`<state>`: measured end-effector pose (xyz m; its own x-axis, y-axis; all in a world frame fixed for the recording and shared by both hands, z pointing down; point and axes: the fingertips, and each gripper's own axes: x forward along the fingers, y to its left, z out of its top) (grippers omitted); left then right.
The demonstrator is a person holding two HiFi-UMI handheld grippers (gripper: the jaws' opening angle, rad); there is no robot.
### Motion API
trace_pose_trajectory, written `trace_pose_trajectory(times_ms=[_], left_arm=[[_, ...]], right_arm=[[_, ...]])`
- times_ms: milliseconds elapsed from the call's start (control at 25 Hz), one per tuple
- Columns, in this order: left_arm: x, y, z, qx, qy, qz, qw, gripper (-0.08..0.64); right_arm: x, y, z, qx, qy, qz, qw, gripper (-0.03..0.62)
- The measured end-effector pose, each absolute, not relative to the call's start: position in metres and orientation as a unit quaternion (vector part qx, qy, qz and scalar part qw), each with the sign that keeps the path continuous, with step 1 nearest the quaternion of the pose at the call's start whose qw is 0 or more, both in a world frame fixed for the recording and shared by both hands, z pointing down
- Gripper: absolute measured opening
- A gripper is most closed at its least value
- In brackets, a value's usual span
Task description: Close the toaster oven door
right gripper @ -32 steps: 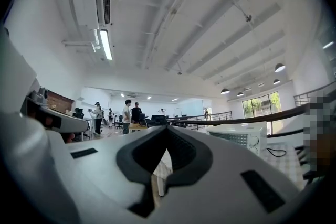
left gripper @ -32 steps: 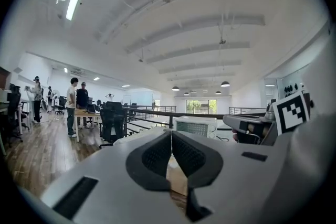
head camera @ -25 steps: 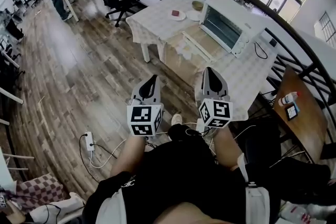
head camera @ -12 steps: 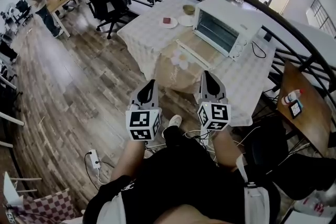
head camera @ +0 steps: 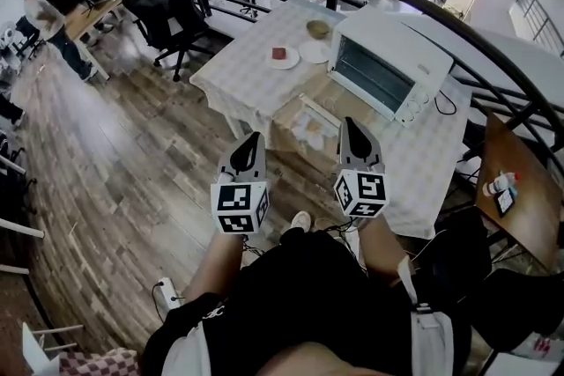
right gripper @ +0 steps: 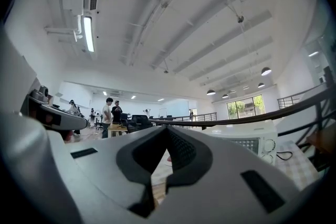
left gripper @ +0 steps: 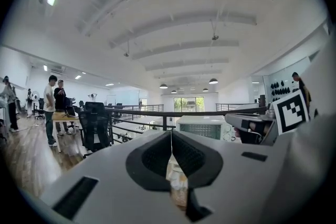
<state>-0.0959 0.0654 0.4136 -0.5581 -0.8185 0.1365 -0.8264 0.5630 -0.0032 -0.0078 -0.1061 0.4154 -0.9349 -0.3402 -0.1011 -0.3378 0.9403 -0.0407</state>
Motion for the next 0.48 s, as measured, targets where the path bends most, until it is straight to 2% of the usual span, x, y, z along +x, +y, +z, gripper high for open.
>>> trace_pose_trajectory(times_ms=[480], left_arm=[[-0.201,-0.027,0.406,0.516,-0.853,0.031,0.068,0.014]], right_arm=[[-0.094,-0.187,0.404,-0.222,0.974,-0.008,0.050,0.002]])
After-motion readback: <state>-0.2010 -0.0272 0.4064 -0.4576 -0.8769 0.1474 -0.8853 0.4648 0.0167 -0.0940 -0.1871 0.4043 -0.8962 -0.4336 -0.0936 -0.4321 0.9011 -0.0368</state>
